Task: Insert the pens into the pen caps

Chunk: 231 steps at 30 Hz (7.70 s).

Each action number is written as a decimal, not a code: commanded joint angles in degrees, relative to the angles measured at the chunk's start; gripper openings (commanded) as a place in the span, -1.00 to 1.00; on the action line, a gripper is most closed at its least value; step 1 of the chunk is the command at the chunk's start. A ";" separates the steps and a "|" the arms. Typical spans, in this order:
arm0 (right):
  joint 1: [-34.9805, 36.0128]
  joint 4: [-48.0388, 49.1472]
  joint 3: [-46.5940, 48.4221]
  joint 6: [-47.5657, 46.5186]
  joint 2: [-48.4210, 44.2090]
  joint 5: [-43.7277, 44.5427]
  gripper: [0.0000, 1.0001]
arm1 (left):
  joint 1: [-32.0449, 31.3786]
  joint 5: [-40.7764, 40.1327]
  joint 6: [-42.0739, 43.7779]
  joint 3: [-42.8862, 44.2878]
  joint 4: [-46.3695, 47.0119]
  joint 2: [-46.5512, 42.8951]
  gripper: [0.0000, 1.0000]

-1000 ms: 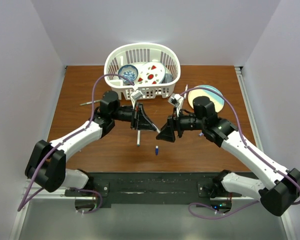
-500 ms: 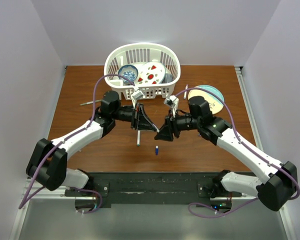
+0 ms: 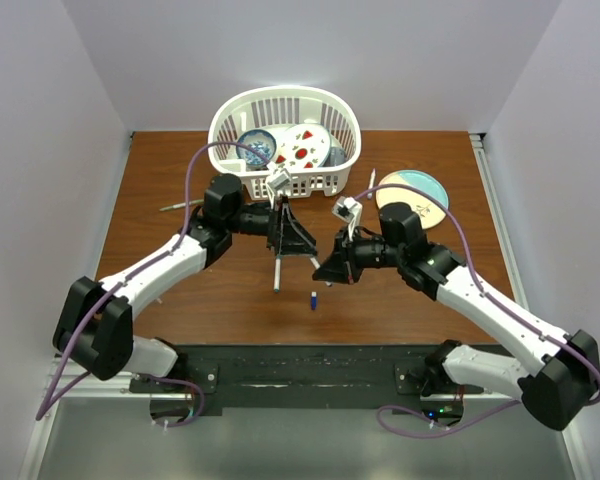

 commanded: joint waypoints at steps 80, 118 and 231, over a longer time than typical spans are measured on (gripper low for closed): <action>-0.25 16.02 -22.08 21.58 -30.33 23.94 -1.00 | -9.82 -43.94 -19.87 -8.53 4.85 -6.04 -1.00; 0.54 40.75 -24.91 23.70 -18.09 13.21 -1.00 | -9.64 -37.61 -28.69 -14.78 41.53 -6.05 -1.00; -2.44 40.13 0.22 15.53 -5.88 26.83 -1.00 | -22.91 -31.81 -26.32 -35.69 54.01 -2.53 -1.00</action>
